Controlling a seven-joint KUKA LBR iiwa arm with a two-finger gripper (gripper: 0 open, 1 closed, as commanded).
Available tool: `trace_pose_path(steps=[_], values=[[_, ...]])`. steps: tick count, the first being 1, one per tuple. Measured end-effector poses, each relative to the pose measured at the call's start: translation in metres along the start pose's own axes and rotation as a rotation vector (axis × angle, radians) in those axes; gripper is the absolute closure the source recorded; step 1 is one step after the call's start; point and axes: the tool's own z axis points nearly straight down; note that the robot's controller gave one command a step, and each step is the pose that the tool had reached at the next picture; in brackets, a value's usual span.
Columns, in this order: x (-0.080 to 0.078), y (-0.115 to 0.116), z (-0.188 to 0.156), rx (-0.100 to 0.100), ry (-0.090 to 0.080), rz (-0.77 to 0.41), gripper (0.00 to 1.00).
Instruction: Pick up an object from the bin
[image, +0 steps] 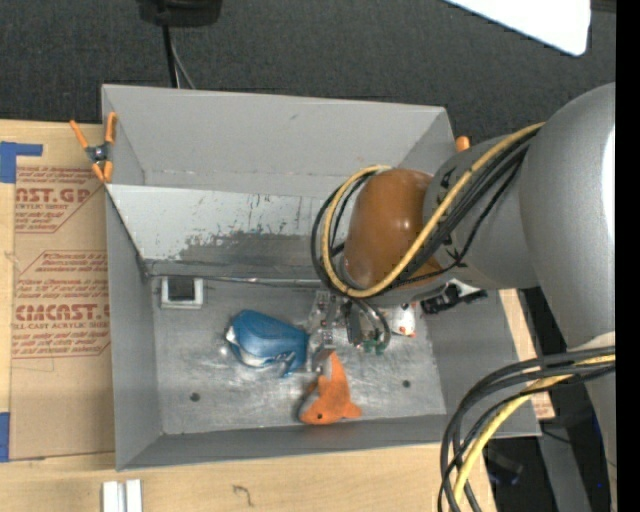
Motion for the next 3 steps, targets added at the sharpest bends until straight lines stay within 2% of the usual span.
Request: trace_pose_path(steps=[1, 2, 3], values=[[0.0125, -0.0033, -0.1206, 0.000, -0.005, -0.075, 1.00], [0.0126, -0.0033, -0.1206, -0.001, -0.005, -0.074, 0.00], [0.0126, -0.0033, -0.1206, -0.001, -0.005, -0.074, 0.00]])
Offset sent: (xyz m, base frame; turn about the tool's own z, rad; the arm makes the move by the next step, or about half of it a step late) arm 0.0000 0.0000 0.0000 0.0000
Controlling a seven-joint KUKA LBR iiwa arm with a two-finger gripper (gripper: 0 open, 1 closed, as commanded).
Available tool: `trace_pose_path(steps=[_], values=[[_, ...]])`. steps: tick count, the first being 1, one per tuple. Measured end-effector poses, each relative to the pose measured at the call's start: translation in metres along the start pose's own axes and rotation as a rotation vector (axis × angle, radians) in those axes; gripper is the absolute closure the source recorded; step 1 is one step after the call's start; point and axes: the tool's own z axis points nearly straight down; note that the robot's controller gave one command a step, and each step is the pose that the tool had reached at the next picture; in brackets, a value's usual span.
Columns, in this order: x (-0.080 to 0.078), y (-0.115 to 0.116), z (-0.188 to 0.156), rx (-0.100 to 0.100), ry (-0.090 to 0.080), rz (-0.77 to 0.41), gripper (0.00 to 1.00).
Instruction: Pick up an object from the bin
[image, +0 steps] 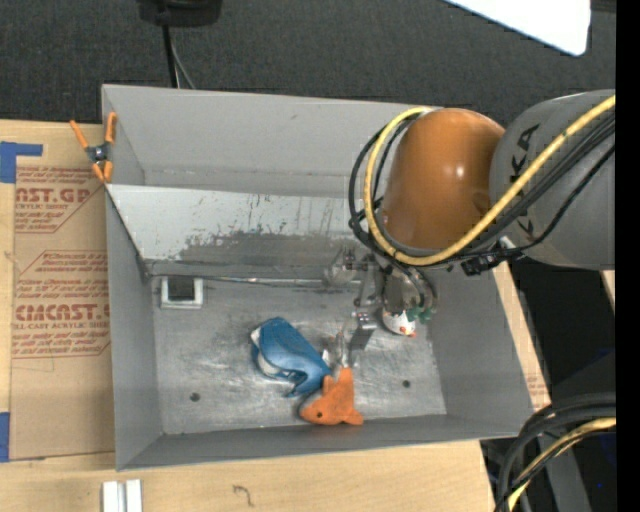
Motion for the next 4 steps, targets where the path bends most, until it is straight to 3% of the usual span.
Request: trace_pose_path(steps=[1, 2, 3, 4], values=[[0.011, 0.000, 0.055, -0.001, -0.005, 0.022, 0.00], [0.011, 0.022, 0.140, 0.003, 0.004, 0.078, 1.00], [0.011, 0.022, 0.140, 0.003, 0.004, 0.078, 1.00], [0.000, 0.031, -0.020, -0.001, -0.005, 0.032, 1.00]])
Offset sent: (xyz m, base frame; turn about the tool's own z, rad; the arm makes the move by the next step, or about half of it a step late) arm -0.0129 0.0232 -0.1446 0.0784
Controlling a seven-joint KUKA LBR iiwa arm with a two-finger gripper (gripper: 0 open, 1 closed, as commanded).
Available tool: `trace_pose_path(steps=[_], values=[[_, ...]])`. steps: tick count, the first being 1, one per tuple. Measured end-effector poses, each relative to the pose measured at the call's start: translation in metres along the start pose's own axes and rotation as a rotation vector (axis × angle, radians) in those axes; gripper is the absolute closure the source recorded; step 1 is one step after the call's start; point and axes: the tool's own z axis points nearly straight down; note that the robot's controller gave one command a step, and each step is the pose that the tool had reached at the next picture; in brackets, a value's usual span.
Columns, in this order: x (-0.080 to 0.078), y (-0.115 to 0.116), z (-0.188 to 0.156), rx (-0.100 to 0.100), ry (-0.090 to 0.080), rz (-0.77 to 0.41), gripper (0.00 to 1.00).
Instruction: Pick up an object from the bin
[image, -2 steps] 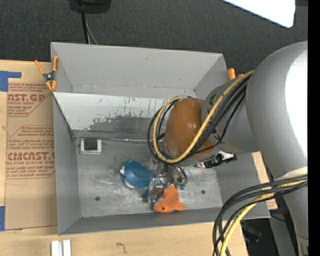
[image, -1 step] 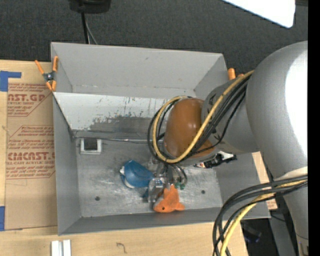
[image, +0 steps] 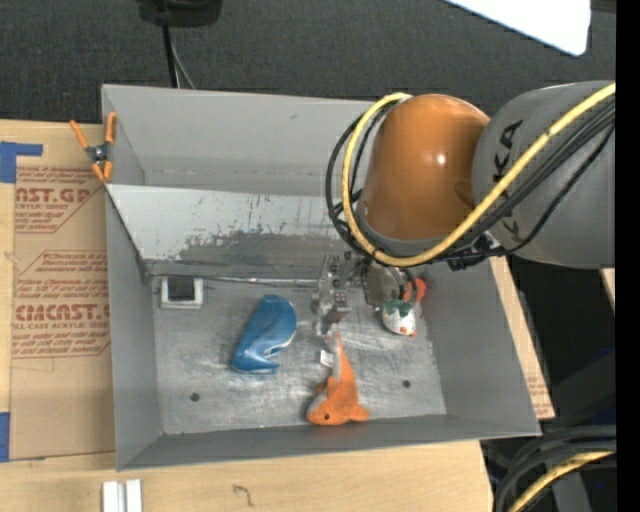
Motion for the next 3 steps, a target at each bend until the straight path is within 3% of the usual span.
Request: trace_pose_path(steps=[1, 2, 3], values=[[0.001, 0.000, 0.002, 0.000, 0.004, 0.000, 1.00], [-0.017, 0.005, 0.070, -0.001, 0.008, -0.405, 0.00], [-0.018, 0.005, 0.069, -0.001, 0.007, -0.404, 0.00]])
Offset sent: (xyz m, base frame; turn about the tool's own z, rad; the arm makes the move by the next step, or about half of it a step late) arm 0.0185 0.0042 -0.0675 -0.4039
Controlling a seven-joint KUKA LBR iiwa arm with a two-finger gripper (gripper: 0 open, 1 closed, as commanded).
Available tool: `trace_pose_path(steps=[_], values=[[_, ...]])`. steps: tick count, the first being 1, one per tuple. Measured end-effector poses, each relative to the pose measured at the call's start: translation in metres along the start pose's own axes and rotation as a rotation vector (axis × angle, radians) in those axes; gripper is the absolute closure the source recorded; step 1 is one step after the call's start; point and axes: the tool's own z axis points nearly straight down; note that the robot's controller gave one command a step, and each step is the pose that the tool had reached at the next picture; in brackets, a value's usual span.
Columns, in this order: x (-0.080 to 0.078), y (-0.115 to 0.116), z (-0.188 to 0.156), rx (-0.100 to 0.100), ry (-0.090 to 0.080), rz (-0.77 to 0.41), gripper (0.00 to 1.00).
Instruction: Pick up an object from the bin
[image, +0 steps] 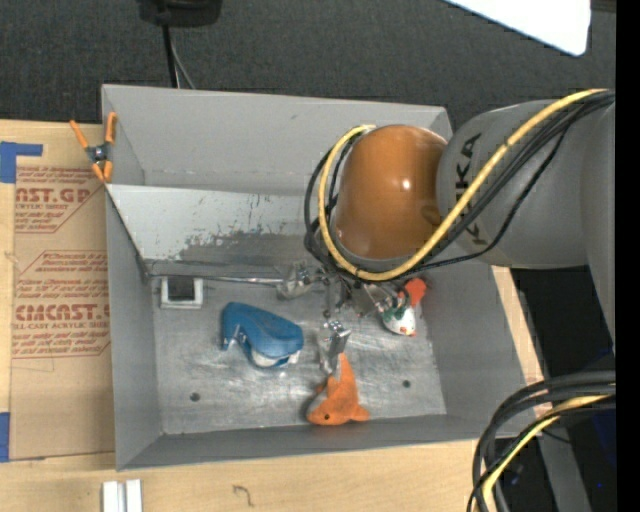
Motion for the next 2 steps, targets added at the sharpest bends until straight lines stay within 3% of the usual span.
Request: trace_pose_path(steps=[1, 2], values=[[-0.005, -0.011, 0.011, 0.002, -0.006, -0.052, 0.00], [-0.032, 0.031, 0.082, 0.014, -0.020, 0.013, 1.00]])
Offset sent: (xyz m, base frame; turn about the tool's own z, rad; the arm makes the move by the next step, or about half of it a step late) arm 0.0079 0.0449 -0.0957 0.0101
